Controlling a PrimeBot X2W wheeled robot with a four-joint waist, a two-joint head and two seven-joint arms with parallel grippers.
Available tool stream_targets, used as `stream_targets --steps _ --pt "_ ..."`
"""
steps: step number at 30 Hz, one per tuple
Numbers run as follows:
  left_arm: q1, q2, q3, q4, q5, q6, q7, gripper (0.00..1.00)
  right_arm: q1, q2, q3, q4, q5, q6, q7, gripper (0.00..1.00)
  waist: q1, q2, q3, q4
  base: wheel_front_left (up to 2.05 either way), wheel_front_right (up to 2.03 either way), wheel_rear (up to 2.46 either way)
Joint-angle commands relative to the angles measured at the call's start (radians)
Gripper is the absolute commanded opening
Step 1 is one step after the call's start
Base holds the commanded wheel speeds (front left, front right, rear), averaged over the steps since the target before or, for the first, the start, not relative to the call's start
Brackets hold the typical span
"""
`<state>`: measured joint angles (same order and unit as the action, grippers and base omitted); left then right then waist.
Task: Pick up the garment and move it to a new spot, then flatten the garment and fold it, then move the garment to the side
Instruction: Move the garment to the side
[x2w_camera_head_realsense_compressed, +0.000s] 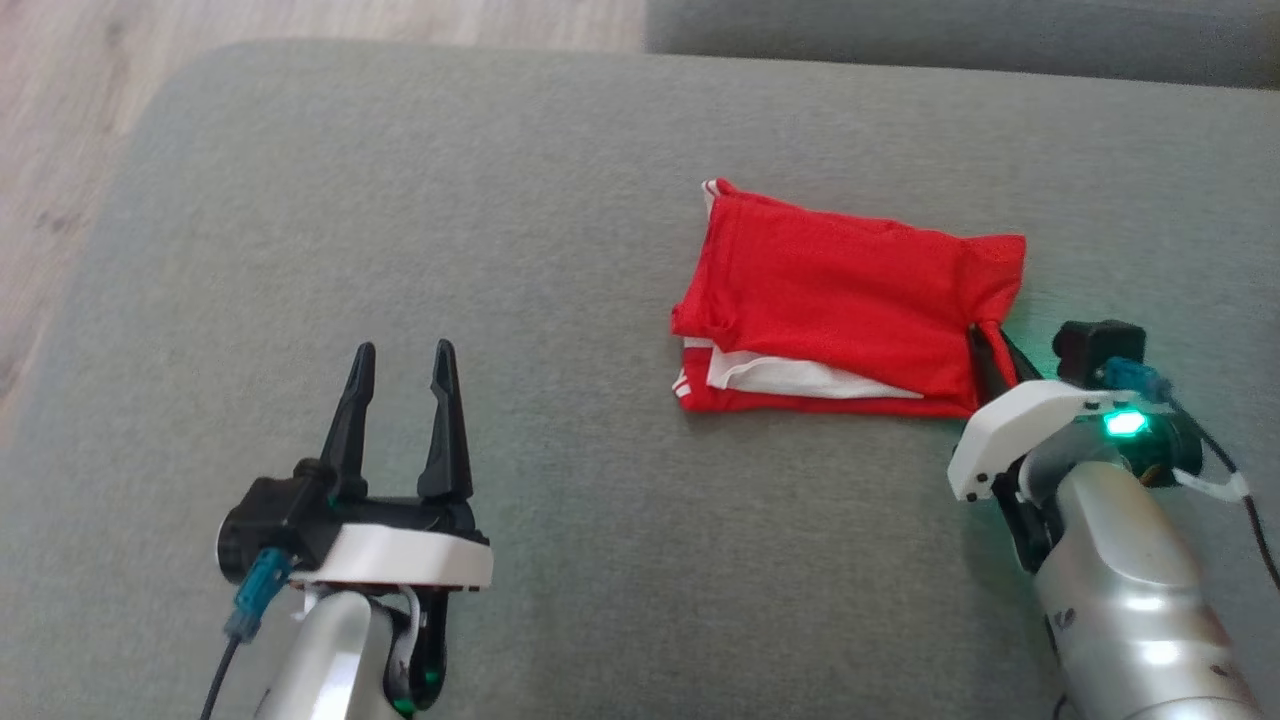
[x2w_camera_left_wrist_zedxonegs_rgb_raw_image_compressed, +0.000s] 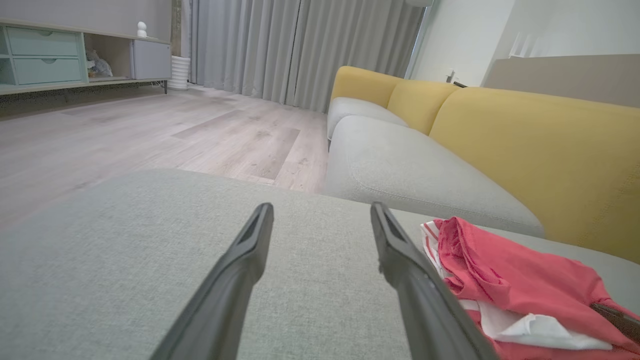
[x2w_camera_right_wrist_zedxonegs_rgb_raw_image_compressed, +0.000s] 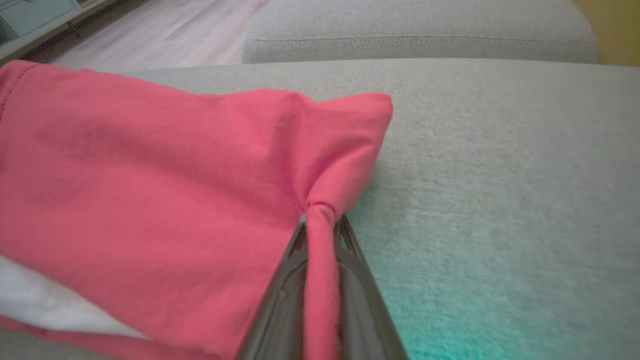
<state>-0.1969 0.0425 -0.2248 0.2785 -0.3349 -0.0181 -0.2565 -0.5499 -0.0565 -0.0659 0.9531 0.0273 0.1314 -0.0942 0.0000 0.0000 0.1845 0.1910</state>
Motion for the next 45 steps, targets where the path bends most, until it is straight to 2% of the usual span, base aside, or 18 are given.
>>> stream_targets --steps 1,5,10,17,21,25,30,33,41,43,45 --pt "-0.019 0.008 0.03 -0.037 -0.002 -0.001 -0.005 1.0 -0.022 0.001 0.031 -0.016 -0.029 -0.001 -0.025 0.0 0.0 0.0 -0.021 -0.029 0.0 0.0 0.0" --pt "-0.016 0.008 0.018 -0.055 -0.004 0.001 -0.005 1.0 -0.033 -0.031 0.063 -0.043 -0.073 -0.001 -0.051 0.0 0.0 0.0 -0.044 -0.077 0.0 0.0 0.0" --pt "-0.012 0.008 -0.014 -0.074 -0.012 0.008 -0.005 1.0 -0.043 -0.117 0.133 -0.122 -0.095 -0.001 -0.031 0.0 0.0 0.0 -0.05 -0.148 0.0 0.0 0.0" --pt "-0.031 0.008 -0.025 -0.082 0.002 0.013 -0.005 1.0 -0.053 -0.326 0.174 -0.287 -0.05 -0.001 0.064 0.0 0.0 0.0 0.002 -0.235 0.0 0.0 0.0" --pt "-0.049 0.008 -0.03 -0.078 0.006 0.006 -0.005 1.0 -0.041 -0.438 0.148 -0.363 -0.031 -0.001 0.118 0.0 0.0 0.0 0.041 -0.261 0.0 0.0 0.0" --pt "-0.071 0.008 -0.036 -0.077 0.011 0.003 -0.005 1.0 -0.021 -0.516 0.101 -0.428 -0.043 -0.001 0.169 0.0 0.0 0.0 0.079 -0.274 0.0 0.0 0.0" --pt "-0.091 0.008 -0.043 -0.074 0.014 -0.001 -0.005 1.0 0.014 -0.557 0.034 -0.488 -0.063 -0.001 0.217 0.0 0.0 0.0 0.112 -0.276 0.0 0.0 0.0" --pt "-0.103 0.008 -0.043 -0.071 0.013 -0.006 -0.005 1.0 0.051 -0.577 -0.044 -0.541 -0.094 -0.001 0.264 0.0 0.0 0.0 0.139 -0.274 0.0 0.0 0.0" --pt "-0.118 0.008 -0.032 -0.061 0.023 -0.015 -0.005 1.0 0.09 -0.548 -0.124 -0.621 -0.119 -0.001 0.305 0.0 0.0 0.0 0.157 -0.278 0.0 0.0 0.0" --pt "-0.122 0.008 -0.033 -0.056 0.024 -0.016 -0.005 1.0 0.089 -0.53 -0.134 -0.634 -0.127 -0.001 0.302 1.0 0.0 0.0 0.155 -0.279 0.0 0.0 0.0" --pt "-0.125 0.008 -0.033 -0.053 0.025 -0.017 -0.005 1.0 0.09 -0.51 -0.134 -0.649 -0.136 -0.001 0.301 1.0 0.0 0.0 0.145 -0.28 0.0 0.0 0.0"
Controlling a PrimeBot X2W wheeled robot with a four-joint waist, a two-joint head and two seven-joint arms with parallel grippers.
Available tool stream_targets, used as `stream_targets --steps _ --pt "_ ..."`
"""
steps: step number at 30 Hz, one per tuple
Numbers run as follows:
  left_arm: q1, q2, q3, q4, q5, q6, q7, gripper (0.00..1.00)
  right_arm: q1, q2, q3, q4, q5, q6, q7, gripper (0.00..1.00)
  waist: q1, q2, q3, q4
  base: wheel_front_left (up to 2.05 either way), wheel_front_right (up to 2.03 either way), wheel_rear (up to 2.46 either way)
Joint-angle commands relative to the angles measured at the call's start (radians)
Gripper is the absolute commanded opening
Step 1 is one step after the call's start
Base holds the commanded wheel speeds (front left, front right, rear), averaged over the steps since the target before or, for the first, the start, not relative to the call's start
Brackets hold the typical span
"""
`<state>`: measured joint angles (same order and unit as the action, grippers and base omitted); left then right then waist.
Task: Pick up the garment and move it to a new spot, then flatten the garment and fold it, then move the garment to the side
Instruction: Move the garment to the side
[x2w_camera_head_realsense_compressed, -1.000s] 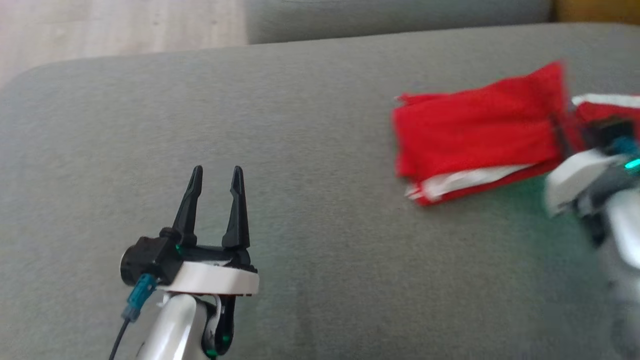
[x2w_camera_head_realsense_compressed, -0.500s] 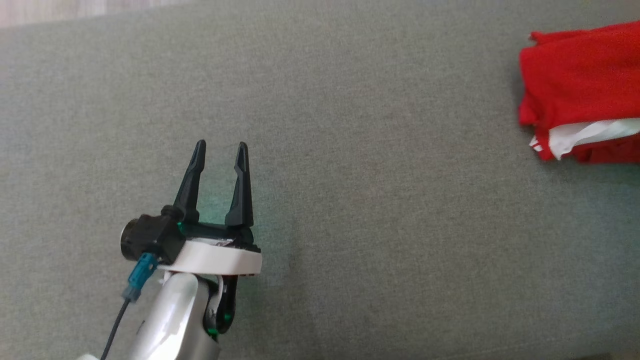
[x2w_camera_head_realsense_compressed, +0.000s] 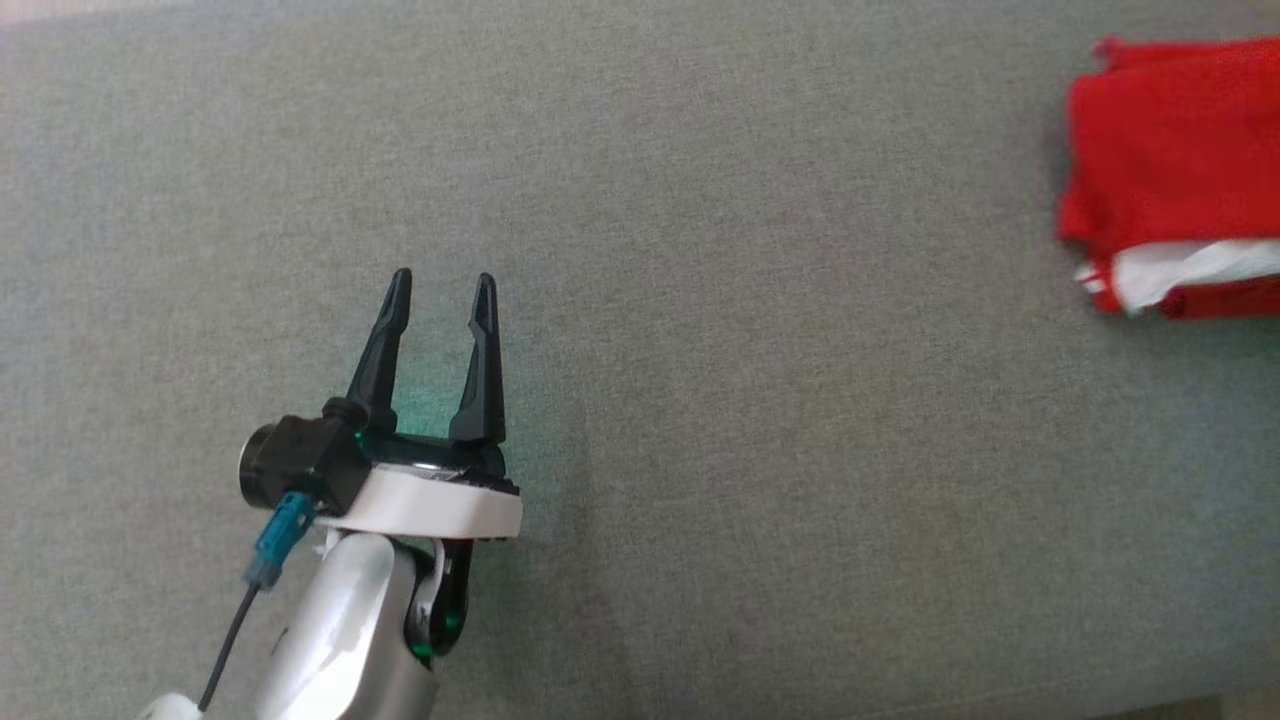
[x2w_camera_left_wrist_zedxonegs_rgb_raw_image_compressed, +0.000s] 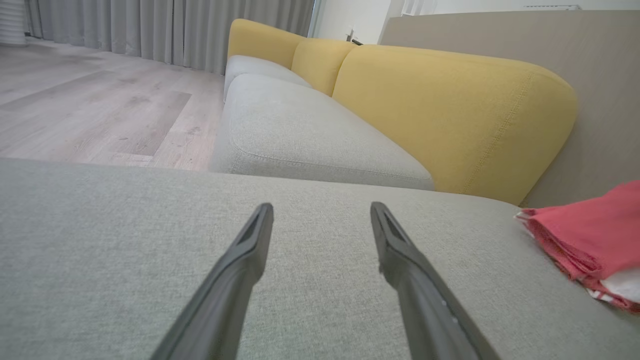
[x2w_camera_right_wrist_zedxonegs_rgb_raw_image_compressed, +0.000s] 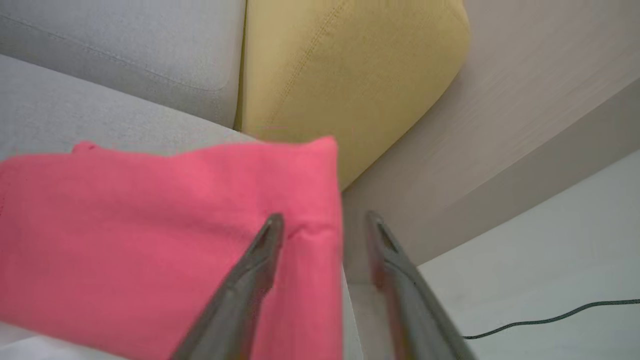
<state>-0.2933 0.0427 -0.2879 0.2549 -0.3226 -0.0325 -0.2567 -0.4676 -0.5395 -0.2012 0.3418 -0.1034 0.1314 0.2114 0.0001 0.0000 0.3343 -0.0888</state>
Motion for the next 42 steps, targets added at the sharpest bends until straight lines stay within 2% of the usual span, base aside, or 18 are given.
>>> stream_targets --steps 1,6,10,14,20,24,29,34,42 --pt "-0.029 0.008 0.031 -0.028 0.012 -0.003 -0.005 1.0 0.007 -0.019 0.003 -0.048 -0.009 -0.001 -0.008 1.0 -0.0001 0.0 -0.01 -0.001 0.0 0.0 0.0" --pt "-0.018 0.008 0.042 -0.022 0.012 -0.002 -0.005 1.0 0.004 0.033 0.028 -0.105 -0.029 -0.001 -0.027 1.0 -0.0001 0.0 -0.065 0.004 0.0 0.0 0.0" --pt "0.008 0.008 0.053 -0.019 0.008 0.002 -0.005 1.0 0.008 0.102 0.061 -0.147 -0.009 -0.001 -0.055 1.0 -0.0001 0.0 -0.133 0.017 0.0 0.0 0.0" --pt "0.039 0.008 0.08 -0.021 0.017 0.004 -0.005 1.0 0.021 0.201 0.1 -0.172 0.041 -0.001 -0.105 1.0 -0.0001 0.0 -0.204 0.033 0.0 0.0 0.0" --pt "0.091 0.008 0.136 -0.026 0.027 0.001 -0.005 1.0 0.076 0.385 0.12 -0.202 0.134 -0.001 -0.199 1.0 -0.0001 0.0 -0.283 0.052 0.0 0.0 0.0" --pt "0.123 0.008 0.154 -0.03 0.024 -0.003 -0.005 1.0 0.145 0.456 0.128 -0.207 0.194 -0.001 -0.279 1.0 -0.0001 0.0 -0.316 0.069 0.0 0.0 0.0" --pt "0.162 0.008 0.161 -0.033 0.02 -0.001 -0.005 1.0 0.229 0.486 0.122 -0.19 0.25 -0.001 -0.364 1.0 -0.0001 0.0 -0.334 0.08 0.0 0.0 0.0" --pt "0.201 0.008 0.152 -0.029 0.006 -0.003 -0.005 1.0 0.326 0.489 0.152 -0.112 0.36 -0.001 -0.442 1.0 -0.0001 0.0 -0.341 0.093 0.0 0.0 0.0" --pt "0.242 0.008 0.153 -0.021 0.003 0.001 -0.005 1.0 0.393 0.489 0.184 -0.062 0.378 -0.001 -0.472 1.0 -0.0001 0.0 -0.351 0.088 0.0 0.0 0.0"
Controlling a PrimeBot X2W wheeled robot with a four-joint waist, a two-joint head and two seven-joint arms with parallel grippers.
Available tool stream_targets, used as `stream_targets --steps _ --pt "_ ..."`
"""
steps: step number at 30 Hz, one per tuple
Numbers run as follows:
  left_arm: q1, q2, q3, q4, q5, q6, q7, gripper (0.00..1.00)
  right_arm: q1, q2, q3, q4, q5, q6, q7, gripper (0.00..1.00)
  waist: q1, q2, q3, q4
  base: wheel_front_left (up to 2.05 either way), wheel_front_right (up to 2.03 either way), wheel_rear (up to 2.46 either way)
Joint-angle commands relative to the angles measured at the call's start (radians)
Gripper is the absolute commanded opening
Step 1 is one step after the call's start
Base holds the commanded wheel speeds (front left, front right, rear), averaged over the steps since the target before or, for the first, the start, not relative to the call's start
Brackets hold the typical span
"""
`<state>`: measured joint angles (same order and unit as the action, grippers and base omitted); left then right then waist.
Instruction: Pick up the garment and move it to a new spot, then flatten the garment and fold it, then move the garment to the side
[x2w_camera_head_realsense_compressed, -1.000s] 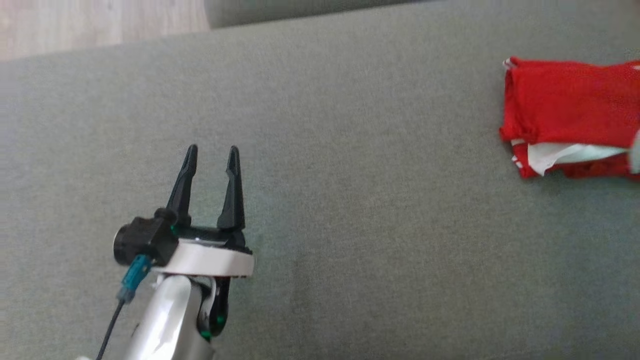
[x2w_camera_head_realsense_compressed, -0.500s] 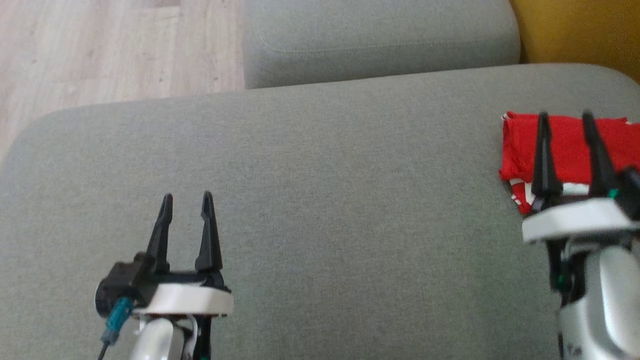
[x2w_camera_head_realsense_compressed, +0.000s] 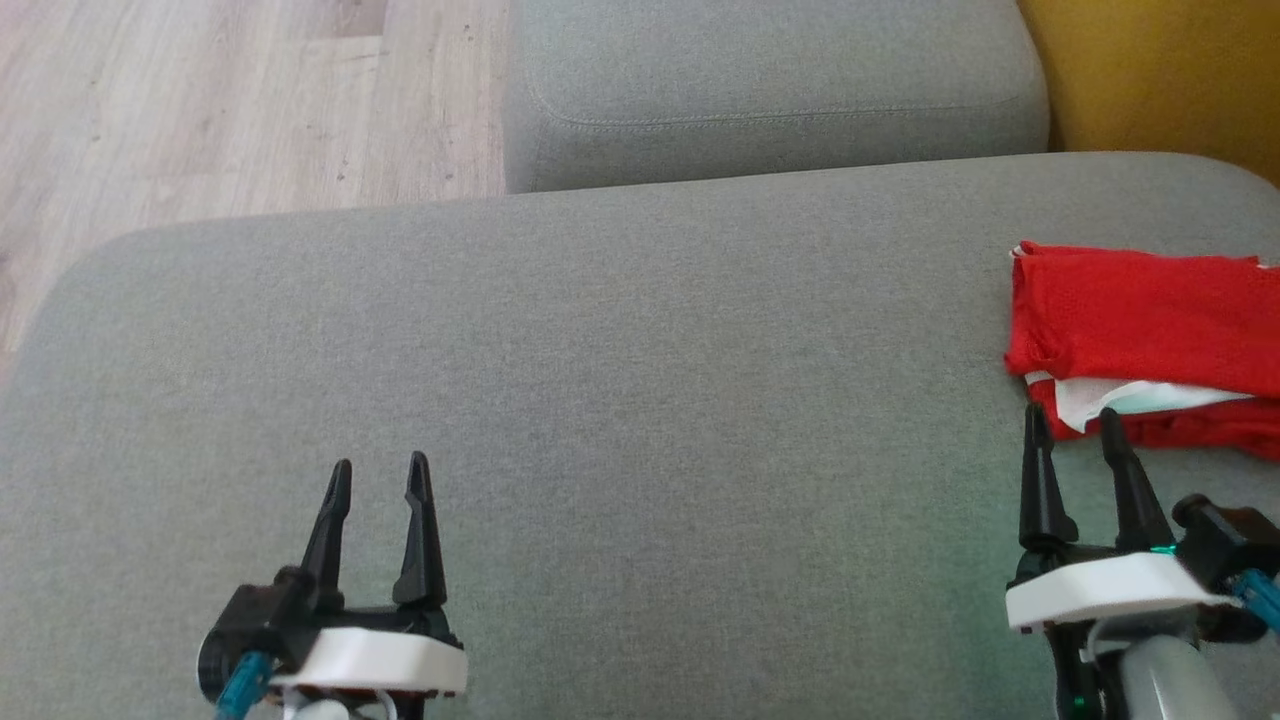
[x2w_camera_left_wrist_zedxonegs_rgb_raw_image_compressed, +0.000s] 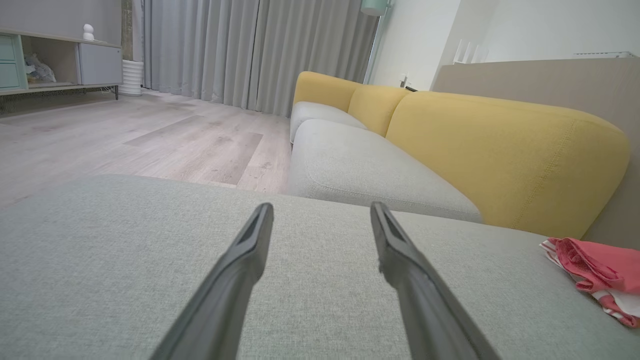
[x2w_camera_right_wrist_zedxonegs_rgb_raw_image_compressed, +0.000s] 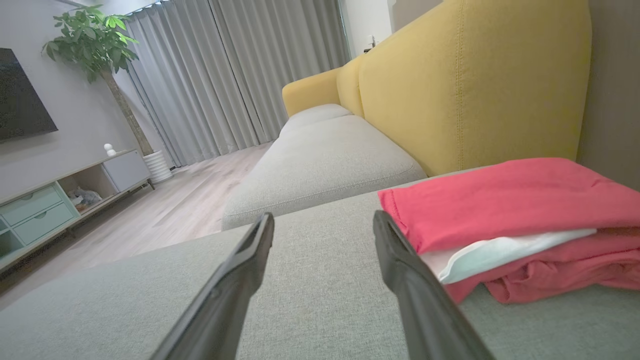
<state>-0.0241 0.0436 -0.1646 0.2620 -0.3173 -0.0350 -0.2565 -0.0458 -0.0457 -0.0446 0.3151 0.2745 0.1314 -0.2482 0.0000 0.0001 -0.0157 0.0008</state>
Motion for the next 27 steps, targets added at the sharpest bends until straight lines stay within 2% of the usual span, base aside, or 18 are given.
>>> stream_targets --steps 1,27 --pt "-0.025 0.007 0.031 -0.028 -0.001 0.003 -0.005 1.0 -0.028 -0.005 0.027 -0.04 -0.001 -0.001 -0.013 1.0 0.0 -0.0001 -0.001 -0.003 0.0 0.0 0.0" --pt "-0.048 0.007 0.027 -0.02 -0.011 0.05 -0.005 1.0 -0.016 -0.005 0.047 -0.084 -0.014 -0.001 -0.013 1.0 0.0 -0.0001 -0.002 -0.007 0.0 0.0 0.0"
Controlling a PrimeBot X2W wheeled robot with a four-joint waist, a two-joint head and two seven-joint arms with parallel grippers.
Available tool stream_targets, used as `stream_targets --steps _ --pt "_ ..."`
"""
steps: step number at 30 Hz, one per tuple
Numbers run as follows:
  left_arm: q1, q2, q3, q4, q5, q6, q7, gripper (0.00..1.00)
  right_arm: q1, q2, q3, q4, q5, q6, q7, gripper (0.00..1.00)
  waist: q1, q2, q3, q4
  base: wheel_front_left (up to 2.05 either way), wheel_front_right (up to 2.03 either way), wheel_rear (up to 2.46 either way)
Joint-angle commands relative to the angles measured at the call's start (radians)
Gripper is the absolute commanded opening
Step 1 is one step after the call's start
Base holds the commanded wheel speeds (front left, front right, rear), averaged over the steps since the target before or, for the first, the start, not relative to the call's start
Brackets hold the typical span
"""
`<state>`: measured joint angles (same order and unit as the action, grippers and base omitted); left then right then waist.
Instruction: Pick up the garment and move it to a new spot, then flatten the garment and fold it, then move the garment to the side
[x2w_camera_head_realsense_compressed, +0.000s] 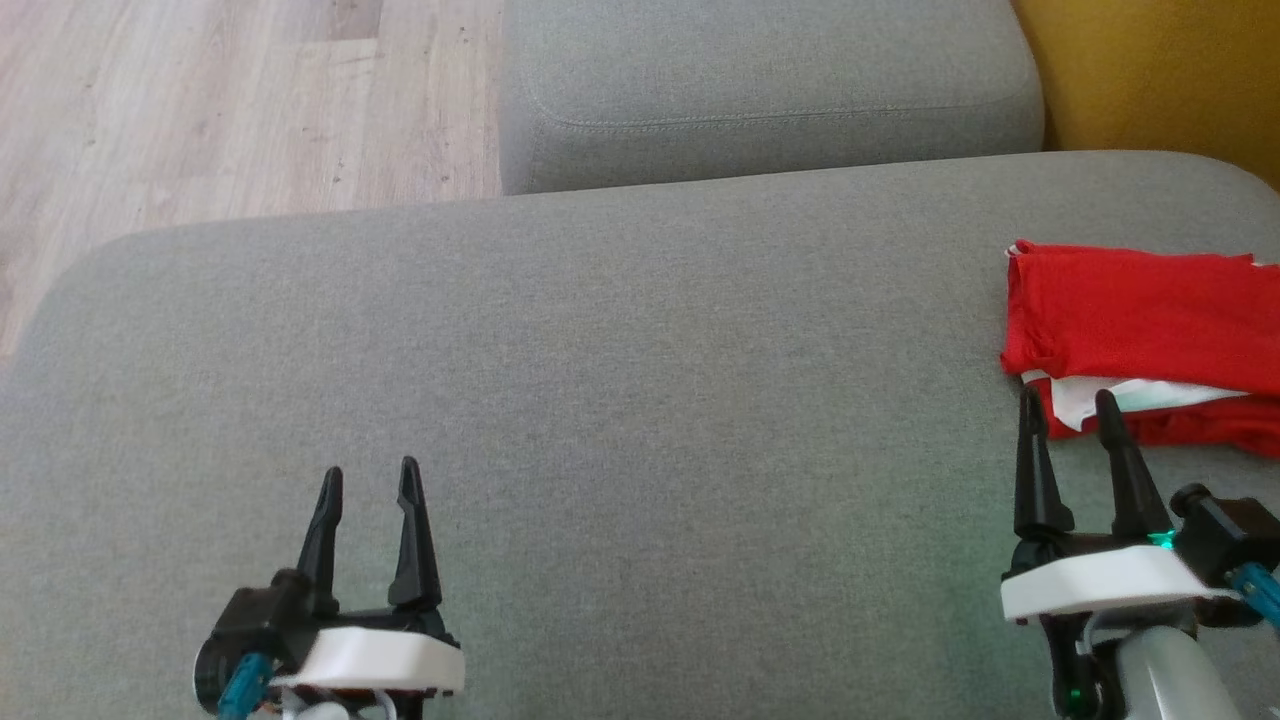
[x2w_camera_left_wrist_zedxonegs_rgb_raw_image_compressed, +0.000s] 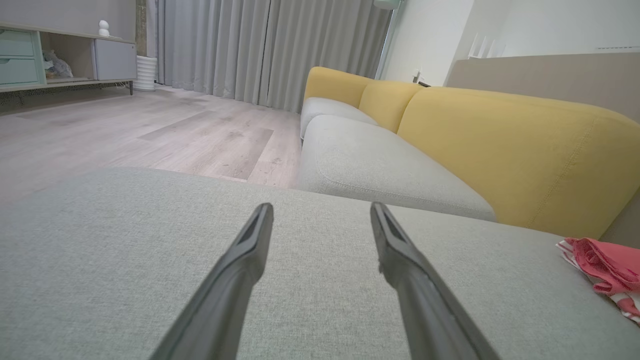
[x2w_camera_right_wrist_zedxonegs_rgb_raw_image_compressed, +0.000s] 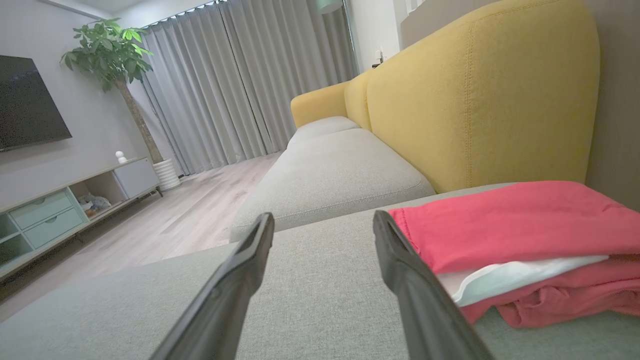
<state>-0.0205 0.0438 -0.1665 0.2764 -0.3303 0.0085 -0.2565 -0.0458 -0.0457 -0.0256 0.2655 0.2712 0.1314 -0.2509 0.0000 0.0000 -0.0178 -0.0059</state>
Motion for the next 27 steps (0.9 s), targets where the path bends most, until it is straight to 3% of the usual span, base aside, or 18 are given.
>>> stream_targets --steps 1,10,25,26,27 --pt "-0.052 0.006 0.03 -0.038 -0.005 0.006 -0.005 1.0 -0.015 -0.005 0.028 -0.032 -0.016 -0.001 -0.011 1.0 0.0 0.0 0.001 -0.001 0.0 0.0 0.0" --pt "-0.049 0.006 0.035 -0.034 -0.062 -0.018 -0.005 1.0 -0.015 -0.005 0.015 -0.012 -0.132 -0.001 -0.011 1.0 0.0 0.0 0.005 -0.003 0.0 0.0 0.0" --pt "-0.032 0.006 0.058 -0.052 -0.099 -0.014 -0.005 1.0 -0.017 -0.005 0.028 -0.012 -0.119 -0.001 -0.011 1.0 0.0 0.0 0.009 -0.013 0.0 0.0 0.0" --pt "0.001 0.0 0.021 -0.02 -0.1 -0.017 0.0 0.0 0.0 0.0 0.0 0.019 -0.122 0.0 0.0 0.0 0.0 0.0 0.009 -0.014 0.0 0.0 0.0" --pt "0.002 0.0 0.021 -0.009 -0.101 -0.018 0.001 0.0 0.0 0.0 0.0 0.029 -0.121 0.0 0.001 0.0 0.0 0.0 0.009 -0.014 0.0 0.0 0.0"
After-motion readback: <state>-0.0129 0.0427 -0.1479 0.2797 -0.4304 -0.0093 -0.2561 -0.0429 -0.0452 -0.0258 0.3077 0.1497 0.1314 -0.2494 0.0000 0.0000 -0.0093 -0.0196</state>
